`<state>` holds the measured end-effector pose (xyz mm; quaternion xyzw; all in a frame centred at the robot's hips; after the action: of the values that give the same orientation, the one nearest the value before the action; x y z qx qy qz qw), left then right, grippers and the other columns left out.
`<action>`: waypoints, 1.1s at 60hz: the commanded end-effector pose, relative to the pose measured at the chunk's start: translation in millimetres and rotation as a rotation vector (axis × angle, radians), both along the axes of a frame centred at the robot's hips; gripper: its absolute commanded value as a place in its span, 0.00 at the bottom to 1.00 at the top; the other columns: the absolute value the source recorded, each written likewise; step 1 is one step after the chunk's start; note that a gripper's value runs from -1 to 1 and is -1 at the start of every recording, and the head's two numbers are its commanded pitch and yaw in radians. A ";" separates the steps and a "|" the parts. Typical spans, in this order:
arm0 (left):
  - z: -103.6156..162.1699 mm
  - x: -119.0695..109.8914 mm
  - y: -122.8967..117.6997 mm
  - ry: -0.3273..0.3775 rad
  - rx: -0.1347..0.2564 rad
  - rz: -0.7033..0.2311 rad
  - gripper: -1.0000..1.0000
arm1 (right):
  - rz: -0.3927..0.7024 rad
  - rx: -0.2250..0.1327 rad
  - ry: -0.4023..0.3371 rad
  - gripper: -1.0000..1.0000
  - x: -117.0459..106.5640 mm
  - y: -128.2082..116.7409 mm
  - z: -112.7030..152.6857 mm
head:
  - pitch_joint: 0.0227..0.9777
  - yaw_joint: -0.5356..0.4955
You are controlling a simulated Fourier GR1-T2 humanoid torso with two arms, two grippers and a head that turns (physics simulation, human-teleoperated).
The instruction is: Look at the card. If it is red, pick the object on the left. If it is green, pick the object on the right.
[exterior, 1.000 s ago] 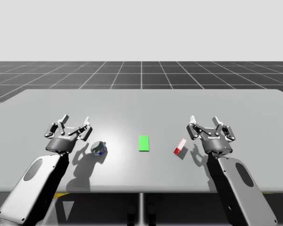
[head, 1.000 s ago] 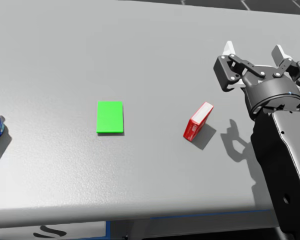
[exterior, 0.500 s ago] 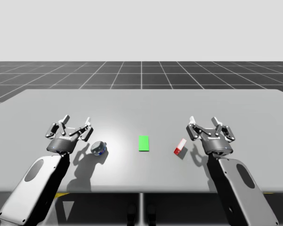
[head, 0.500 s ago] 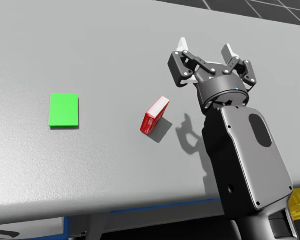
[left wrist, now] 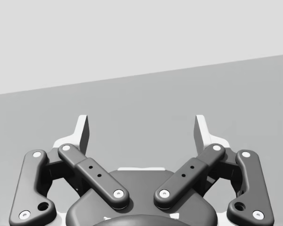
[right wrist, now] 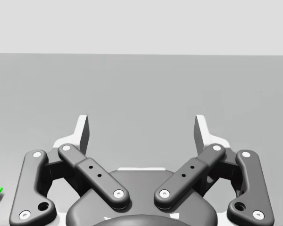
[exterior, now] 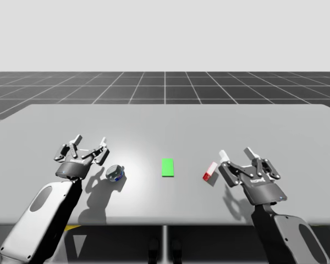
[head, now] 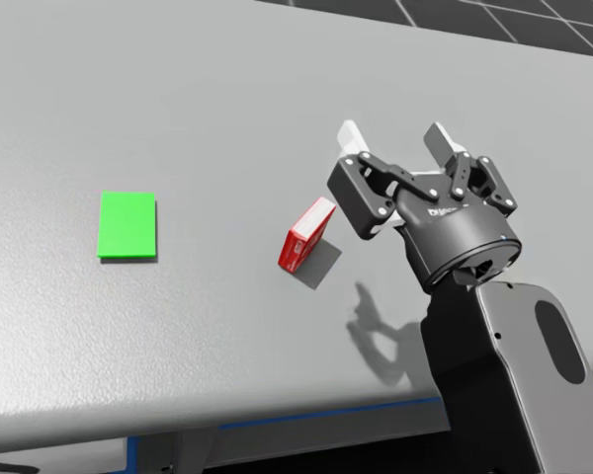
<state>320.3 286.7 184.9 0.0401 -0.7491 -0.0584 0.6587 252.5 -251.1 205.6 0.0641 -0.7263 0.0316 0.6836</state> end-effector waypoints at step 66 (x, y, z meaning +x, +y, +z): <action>-3.0 1.4 -0.5 0.007 0.008 0.005 0.00 | 0.210 -0.210 0.108 0.00 2.3 16.4 -112.6 | 0.91 0.22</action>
<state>321.2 286.3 182.1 0.0446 -0.7463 -0.0600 0.6614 245.8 -236.3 103.3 0.0865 -0.6777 0.1838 0.7067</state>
